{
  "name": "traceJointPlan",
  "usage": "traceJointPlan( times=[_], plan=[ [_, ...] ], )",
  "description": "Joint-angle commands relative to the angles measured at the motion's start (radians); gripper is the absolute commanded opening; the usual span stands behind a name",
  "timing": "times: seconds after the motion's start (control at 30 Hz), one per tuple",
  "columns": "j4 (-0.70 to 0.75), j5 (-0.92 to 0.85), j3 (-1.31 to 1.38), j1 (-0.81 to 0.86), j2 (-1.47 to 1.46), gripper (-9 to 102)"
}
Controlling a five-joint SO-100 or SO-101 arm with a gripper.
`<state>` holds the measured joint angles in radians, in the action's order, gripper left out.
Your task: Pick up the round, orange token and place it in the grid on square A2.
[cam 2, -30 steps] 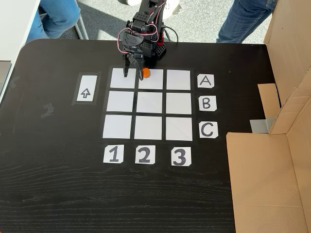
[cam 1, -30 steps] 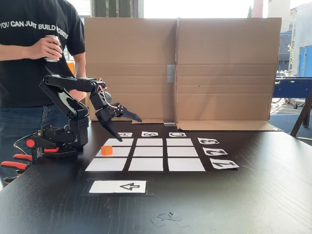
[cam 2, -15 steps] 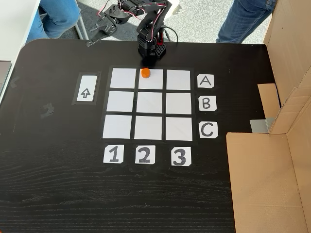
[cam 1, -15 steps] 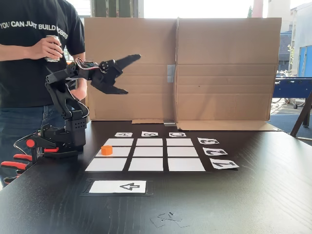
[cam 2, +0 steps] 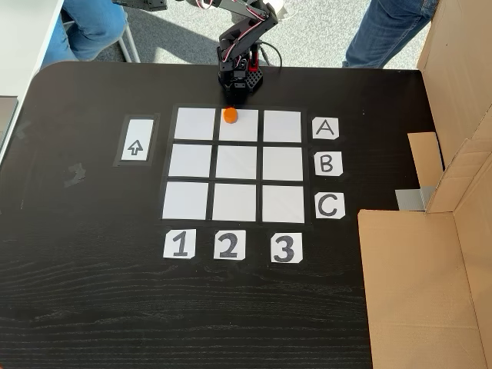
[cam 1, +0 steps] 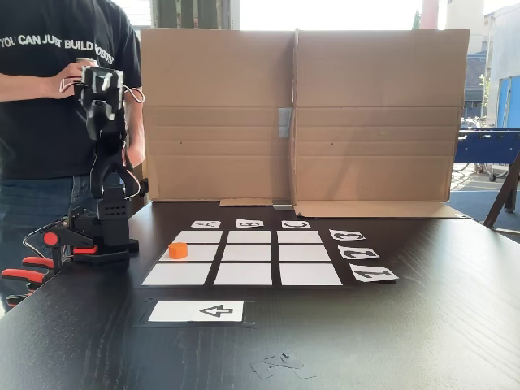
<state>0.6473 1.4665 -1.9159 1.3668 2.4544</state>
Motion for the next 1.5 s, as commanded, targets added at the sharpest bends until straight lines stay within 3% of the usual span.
traceJointPlan(
  times=[0.0, 0.37, 0.73, 1.47],
  plan=[
    [0.002, 0.018, -0.043, 0.087, 0.06, -1],
    [-0.147, 0.02, -0.603, 0.198, 0.439, 0],
    [-0.147, 0.018, -1.04, 0.238, 0.796, 0],
    [0.038, 0.017, -1.143, 0.253, 0.876, 1]
  ],
)
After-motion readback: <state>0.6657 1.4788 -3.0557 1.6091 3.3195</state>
